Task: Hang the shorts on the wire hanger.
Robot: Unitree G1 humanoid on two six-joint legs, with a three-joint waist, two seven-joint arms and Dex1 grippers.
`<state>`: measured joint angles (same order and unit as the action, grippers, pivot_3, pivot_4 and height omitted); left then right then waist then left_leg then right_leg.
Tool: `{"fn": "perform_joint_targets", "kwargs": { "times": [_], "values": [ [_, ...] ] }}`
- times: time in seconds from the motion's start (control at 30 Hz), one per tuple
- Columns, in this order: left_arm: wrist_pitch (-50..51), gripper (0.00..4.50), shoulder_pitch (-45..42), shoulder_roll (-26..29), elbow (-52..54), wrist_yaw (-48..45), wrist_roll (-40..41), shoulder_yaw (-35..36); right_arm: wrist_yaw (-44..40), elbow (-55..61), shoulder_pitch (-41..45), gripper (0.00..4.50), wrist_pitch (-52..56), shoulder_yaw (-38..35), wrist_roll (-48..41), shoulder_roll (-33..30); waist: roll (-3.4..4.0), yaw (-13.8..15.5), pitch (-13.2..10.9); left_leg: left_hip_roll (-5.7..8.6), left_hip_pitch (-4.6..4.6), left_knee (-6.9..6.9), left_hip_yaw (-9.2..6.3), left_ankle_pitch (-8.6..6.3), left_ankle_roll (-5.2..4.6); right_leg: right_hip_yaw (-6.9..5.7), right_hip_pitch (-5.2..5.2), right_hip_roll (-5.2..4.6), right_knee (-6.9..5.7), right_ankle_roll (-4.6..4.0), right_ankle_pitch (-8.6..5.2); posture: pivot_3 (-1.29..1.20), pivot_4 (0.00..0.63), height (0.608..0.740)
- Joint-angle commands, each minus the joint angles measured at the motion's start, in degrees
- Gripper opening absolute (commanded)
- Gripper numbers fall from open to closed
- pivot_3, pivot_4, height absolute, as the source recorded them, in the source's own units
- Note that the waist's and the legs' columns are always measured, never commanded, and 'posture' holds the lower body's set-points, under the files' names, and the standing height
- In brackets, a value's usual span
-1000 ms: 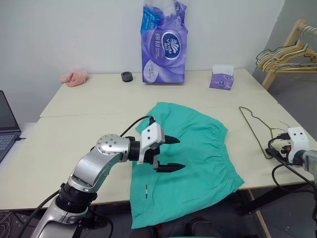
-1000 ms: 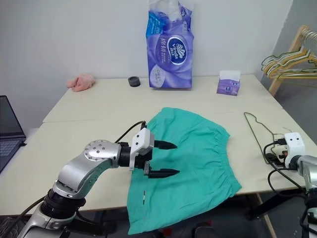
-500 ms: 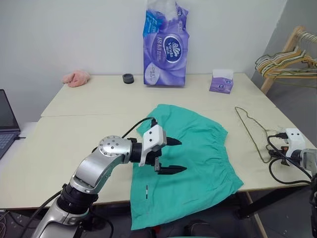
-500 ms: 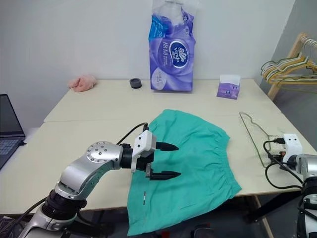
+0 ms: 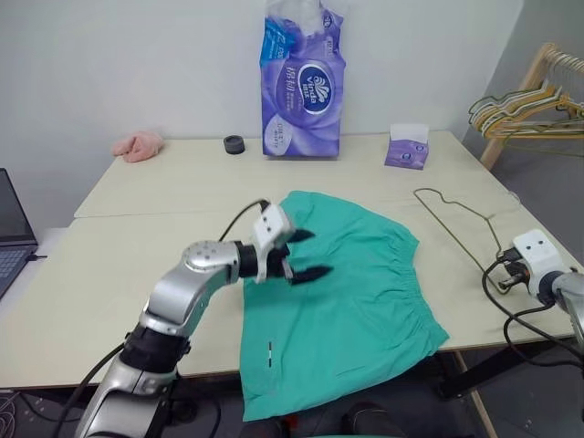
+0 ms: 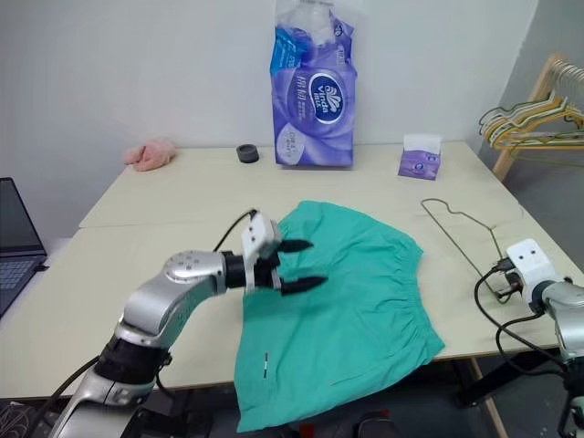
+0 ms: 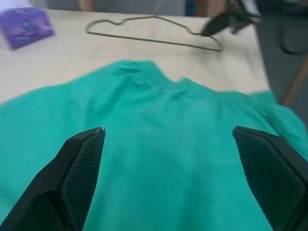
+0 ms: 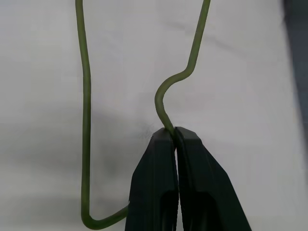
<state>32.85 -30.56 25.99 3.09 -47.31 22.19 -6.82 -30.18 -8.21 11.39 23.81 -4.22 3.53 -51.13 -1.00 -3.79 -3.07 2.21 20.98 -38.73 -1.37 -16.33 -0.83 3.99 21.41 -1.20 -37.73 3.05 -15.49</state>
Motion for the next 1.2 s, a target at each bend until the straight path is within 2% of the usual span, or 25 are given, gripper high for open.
{"fn": "perform_joint_targets", "kwargs": {
  "times": [0.03, 0.17, 0.37, 0.5, 0.67, 1.0, 1.17, 1.2],
  "values": [
    [-0.51, 4.5, -4.89, -0.87, -5.72, 1.97, 1.84, 5.74, 1.16, 9.22, -0.34, 0.04, -5.31, 1.22, 2.74, 0.35, 0.0, -0.3, 0.0, -0.02, -0.01, 0.0, -0.01, -0.01, 0.02, -0.01, 0.01, 0.01, 0.0, 0.01, -0.01, -0.13, 0.028, 0.74],
    [-1.31, 4.5, -9.35, 3.06, -13.31, -5.02, 2.18, 6.95, -0.1, 17.01, -1.92, 0.04, -10.83, 5.06, 6.15, 0.67, 0.01, -0.96, -0.01, -0.02, 0.0, 0.01, -0.05, -0.06, 0.09, -0.03, 0.03, 0.02, -0.04, 0.0, 0.0, -0.13, 0.032, 0.74],
    [-3.28, 4.5, -9.83, 11.44, -19.1, -20.16, -0.99, 0.84, 0.21, 19.31, -1.49, 0.04, -23.74, 10.13, 14.0, -1.05, 0.04, -1.3, -0.08, 0.03, 0.0, 0.0, -0.01, -0.21, 0.04, 0.01, 0.06, -0.02, -0.01, -0.13, 0.07, -0.14, 0.033, 0.74],
    [-5.99, 4.5, -9.92, 12.11, -21.23, -22.52, -4.31, -1.79, 0.07, 18.61, 0.47, 0.04, -30.93, 12.31, 17.8, -1.16, -0.04, -1.13, -0.2, 0.03, 0.0, -0.02, -0.03, -0.22, 0.02, -0.02, 0.05, -0.07, -0.02, -0.2, 0.03, -0.13, 0.035, 0.74],
    [-4.57, 4.5, -7.87, 11.73, -19.65, -25.19, -5.33, -4.12, -0.84, 18.28, 2.75, 0.04, -36.3, 13.7, 20.15, -0.71, -0.19, -1.2, -0.34, 0.02, 0.01, -0.02, -0.04, -0.22, 0.02, -0.02, 0.07, -0.08, -0.05, -0.24, 0.03, -0.14, 0.037, 0.74],
    [-1.59, 4.5, -2.24, 14.5, -12.99, -33.21, -5.18, -8.38, -2.05, 17.75, 6.31, 0.04, -40.28, 13.63, 21.15, 1.24, -0.28, -1.33, -0.63, 0.0, 0.01, -0.02, -0.05, -0.23, 0.02, -0.03, 0.17, -0.08, -0.24, -0.34, -0.02, -0.14, 0.039, 0.74],
    [-1.49, 4.5, -2.65, 13.13, -14.98, -31.67, -5.52, -7.76, -1.95, 17.72, 6.22, 0.04, -41.72, 13.33, 21.32, 1.53, -0.29, -1.23, -0.67, 0.0, 0.01, -0.03, -0.06, -0.23, 0.02, -0.04, 0.16, -0.08, -0.25, -0.35, -0.02, -0.14, 0.039, 0.74],
    [-1.16, 4.31, -2.83, 12.81, -15.32, -31.38, -5.34, -7.53, -1.95, 17.72, 6.12, 0.01, -41.83, 13.26, 21.32, 1.59, -0.28, -1.21, -0.68, 0.0, 0.01, -0.03, -0.06, -0.23, 0.02, -0.04, 0.15, -0.09, -0.25, -0.34, -0.02, -0.14, 0.039, 0.74]
  ]
}}
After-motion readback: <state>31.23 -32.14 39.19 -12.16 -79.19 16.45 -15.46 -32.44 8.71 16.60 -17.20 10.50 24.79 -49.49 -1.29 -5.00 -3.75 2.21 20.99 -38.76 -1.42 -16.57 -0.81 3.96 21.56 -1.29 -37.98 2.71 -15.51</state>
